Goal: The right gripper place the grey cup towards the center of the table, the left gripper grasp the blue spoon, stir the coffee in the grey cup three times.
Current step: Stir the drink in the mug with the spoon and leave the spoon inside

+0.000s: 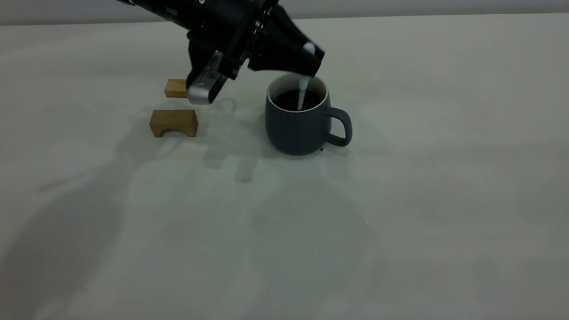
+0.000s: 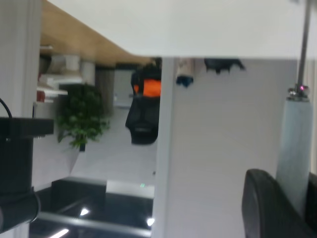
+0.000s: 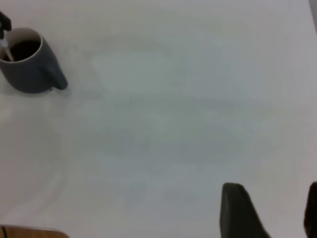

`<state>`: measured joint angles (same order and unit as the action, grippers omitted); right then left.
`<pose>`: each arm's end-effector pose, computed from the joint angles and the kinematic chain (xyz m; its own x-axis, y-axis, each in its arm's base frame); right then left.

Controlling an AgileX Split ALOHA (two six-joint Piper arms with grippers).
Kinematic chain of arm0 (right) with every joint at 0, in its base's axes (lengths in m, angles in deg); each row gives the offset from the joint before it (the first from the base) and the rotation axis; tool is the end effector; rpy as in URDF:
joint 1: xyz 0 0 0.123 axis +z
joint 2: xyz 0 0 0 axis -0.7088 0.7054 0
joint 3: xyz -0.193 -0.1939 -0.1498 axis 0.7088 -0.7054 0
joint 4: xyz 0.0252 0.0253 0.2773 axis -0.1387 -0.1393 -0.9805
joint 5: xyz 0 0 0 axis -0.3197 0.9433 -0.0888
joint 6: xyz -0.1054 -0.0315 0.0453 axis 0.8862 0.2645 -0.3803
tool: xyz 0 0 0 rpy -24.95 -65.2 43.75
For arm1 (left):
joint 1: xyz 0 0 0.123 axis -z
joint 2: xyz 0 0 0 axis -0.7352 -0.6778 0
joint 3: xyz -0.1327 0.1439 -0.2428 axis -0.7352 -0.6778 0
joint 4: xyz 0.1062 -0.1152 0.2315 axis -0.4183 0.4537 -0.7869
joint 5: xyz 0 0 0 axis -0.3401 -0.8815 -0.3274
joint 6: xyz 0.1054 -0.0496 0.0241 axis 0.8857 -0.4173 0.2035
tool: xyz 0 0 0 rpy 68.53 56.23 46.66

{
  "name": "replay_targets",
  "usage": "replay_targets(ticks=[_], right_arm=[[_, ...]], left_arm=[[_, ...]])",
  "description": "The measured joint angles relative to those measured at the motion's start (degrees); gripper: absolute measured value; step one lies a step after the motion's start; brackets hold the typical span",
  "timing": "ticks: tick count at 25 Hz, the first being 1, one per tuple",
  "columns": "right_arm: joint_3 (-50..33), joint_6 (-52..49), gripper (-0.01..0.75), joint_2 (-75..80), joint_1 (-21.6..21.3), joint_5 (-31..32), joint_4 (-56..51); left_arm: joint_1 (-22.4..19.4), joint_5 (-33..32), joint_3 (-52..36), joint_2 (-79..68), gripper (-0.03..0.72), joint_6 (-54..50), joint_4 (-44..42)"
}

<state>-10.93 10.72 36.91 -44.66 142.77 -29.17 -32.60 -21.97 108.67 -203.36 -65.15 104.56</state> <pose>0.0190 0.0045 0.2602 -0.5582 -0.0784 -0.8260 -0.0799 0.9960 -0.0405 0.4642 -0.2292 0.0363 -0.0620 -0.4745 0.8781 -0.9918 0.1280 -0.0009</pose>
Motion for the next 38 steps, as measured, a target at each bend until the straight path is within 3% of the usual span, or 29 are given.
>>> replay_targets(ticks=[6, 12, 19, 23, 28, 38], right_arm=[[0.0, 0.0, 0.357, 0.0, 0.0, 0.0, 0.0], [0.0, 0.0, 0.357, 0.0, 0.0, 0.0, 0.0], [0.0, 0.0, 0.357, 0.0, 0.0, 0.0, 0.0], [0.0, 0.0, 0.357, 0.0, 0.0, 0.0, 0.0], [0.0, 0.0, 0.357, 0.0, 0.0, 0.0, 0.0], [0.0, 0.0, 0.357, 0.0, 0.0, 0.0, 0.0]], left_arm=[[0.0, 8.1, 0.0, 0.0, 0.136, -1.5, -1.6], [0.2, 11.4, 0.0, 0.0, 0.136, 9.1, 3.3], [2.0, 3.4, 0.0, 0.0, 0.136, 14.2, 6.6], [2.4, 1.6, 0.0, 0.0, 0.136, 8.9, 3.3], [2.2, 1.4, 0.1, 0.0, 0.136, -1.9, -2.8], [-0.8, 2.9, 0.1, 0.0, 0.135, -3.9, -4.4]])
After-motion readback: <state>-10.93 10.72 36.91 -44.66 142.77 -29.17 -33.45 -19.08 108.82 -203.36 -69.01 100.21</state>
